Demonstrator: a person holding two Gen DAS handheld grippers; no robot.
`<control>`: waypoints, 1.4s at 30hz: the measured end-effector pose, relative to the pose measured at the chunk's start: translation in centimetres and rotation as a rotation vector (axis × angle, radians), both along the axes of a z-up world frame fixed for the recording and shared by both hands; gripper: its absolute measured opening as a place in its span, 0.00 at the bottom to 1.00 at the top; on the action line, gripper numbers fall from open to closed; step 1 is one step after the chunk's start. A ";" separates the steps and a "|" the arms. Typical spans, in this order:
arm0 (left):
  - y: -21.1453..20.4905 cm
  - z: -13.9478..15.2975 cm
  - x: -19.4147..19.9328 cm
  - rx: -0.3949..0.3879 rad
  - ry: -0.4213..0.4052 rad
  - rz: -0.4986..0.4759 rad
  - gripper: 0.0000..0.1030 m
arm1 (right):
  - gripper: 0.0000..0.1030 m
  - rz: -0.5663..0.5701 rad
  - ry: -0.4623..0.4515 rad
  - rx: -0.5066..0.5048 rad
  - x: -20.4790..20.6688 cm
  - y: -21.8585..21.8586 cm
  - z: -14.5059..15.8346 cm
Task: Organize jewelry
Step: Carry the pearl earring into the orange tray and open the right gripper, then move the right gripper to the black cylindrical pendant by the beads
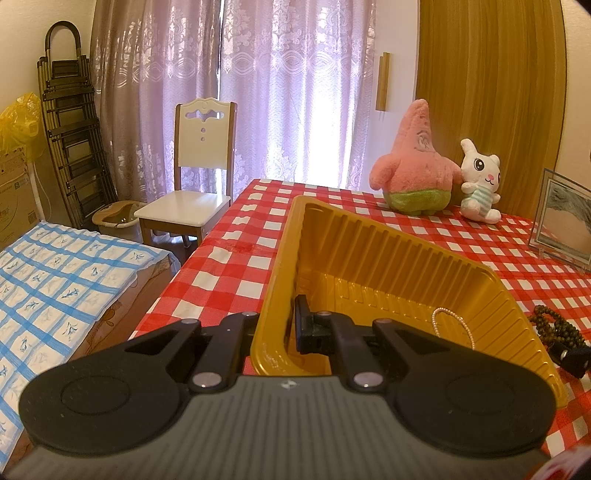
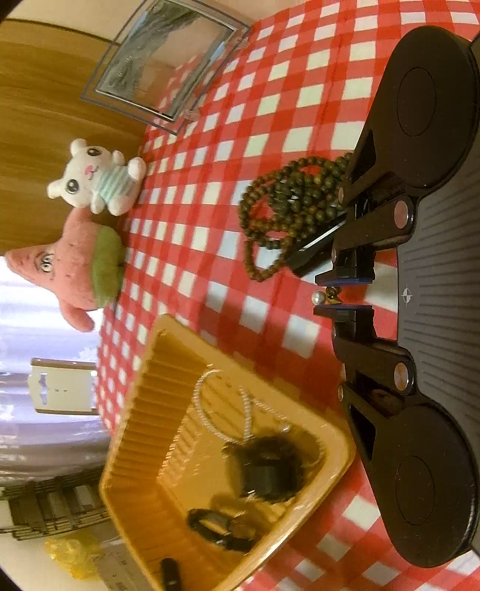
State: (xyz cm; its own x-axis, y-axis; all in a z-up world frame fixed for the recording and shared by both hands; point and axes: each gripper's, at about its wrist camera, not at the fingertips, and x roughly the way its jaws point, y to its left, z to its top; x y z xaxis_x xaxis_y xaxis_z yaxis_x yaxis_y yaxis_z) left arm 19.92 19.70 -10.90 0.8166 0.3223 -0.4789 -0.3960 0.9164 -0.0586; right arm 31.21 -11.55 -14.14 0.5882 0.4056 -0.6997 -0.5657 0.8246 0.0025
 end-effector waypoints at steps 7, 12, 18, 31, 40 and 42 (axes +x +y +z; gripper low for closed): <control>0.0 0.0 0.1 0.000 0.000 0.000 0.07 | 0.09 0.056 0.000 0.150 0.3 2.0 3.7; -0.1 0.0 0.1 0.000 -0.001 0.000 0.07 | 0.09 0.122 0.045 0.166 0.8 5.1 3.7; 0.0 0.0 0.0 -0.004 -0.002 0.000 0.07 | 0.09 0.165 0.077 0.109 1.8 8.3 2.0; -0.4 0.1 0.3 -0.006 0.000 0.000 0.07 | 0.15 0.118 0.093 0.171 1.6 6.7 2.7; -0.4 0.1 0.4 -0.007 0.000 0.001 0.07 | 0.39 -0.089 0.109 0.222 -0.1 -2.4 3.5; -0.5 0.1 0.5 -0.006 0.001 0.002 0.07 | 0.40 -0.130 0.123 0.197 -0.4 -4.0 2.9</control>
State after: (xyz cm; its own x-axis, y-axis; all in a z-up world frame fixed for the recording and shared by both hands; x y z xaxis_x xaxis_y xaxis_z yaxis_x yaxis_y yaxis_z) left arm 20.46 19.20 -10.80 0.8158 0.3206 -0.4813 -0.3975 0.9154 -0.0640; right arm 30.83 -15.58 -11.23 0.5597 0.4680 -0.6838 -0.4408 0.8670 0.2326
